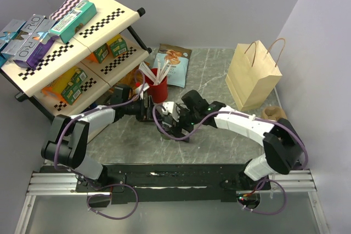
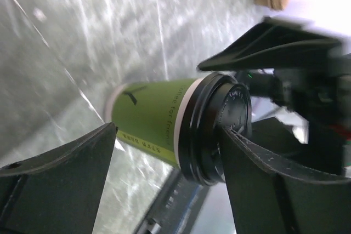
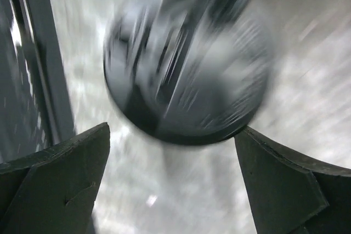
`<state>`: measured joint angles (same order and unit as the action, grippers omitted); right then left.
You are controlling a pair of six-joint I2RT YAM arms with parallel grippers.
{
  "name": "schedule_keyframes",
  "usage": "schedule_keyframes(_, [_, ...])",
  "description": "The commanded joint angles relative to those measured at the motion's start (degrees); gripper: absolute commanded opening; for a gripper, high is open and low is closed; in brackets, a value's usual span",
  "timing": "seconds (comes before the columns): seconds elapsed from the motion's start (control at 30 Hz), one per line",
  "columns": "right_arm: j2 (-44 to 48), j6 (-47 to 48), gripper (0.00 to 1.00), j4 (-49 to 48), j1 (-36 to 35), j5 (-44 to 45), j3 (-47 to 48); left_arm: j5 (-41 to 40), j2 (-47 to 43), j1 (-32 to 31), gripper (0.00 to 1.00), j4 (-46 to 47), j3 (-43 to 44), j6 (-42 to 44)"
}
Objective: Pack the takeout coffee
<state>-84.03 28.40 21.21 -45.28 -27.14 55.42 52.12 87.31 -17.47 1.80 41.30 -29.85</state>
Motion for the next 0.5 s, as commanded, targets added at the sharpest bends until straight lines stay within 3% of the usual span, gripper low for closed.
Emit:
schedule_keyframes(0.0, [-2.19,2.71,1.0,13.06,1.24,-0.72,2.67,-7.2,0.32,-0.19,0.82,-7.06,4.84,6.89])
schedule_keyframes(0.47, [1.76,-5.01,1.0,17.9,15.83,-15.22,9.27,-5.71,1.38,-0.1,0.8,-13.93,10.64,12.26])
